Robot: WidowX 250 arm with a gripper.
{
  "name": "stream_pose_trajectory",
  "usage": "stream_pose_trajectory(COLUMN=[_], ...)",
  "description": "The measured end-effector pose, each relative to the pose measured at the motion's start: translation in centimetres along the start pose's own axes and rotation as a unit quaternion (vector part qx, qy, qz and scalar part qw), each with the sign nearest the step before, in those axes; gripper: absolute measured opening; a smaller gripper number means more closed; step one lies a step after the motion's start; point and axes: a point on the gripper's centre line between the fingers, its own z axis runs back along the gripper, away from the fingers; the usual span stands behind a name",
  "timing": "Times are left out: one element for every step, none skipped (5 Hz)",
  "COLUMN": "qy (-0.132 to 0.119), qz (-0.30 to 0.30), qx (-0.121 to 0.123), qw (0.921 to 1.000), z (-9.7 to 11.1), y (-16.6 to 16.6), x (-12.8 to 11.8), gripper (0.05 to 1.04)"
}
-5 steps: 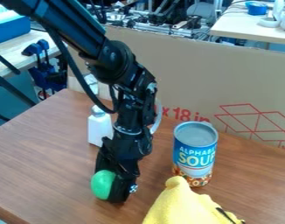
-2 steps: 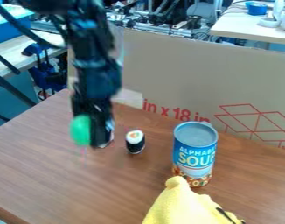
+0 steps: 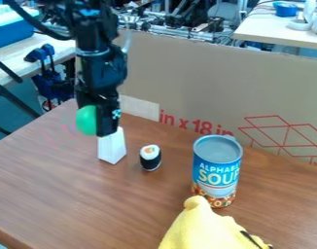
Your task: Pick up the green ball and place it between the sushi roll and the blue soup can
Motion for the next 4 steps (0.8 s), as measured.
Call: stream_pose_trajectory(qy=[0.009, 0.014, 0.021, 0.036], qz=[-0.03, -0.059, -0.066, -0.053], qx=[-0.008, -0.014, -0.036, -0.045], qw=[0.9995, 0.9981, 0.9969, 0.9969], z=[-1.6, -2.2, -3.7, -5.1], y=[-1.3, -3.2, -5.1, -5.2], x=[2.6, 4.6, 6.0, 6.1], gripper=[0.862, 0.862, 0.862, 0.862])
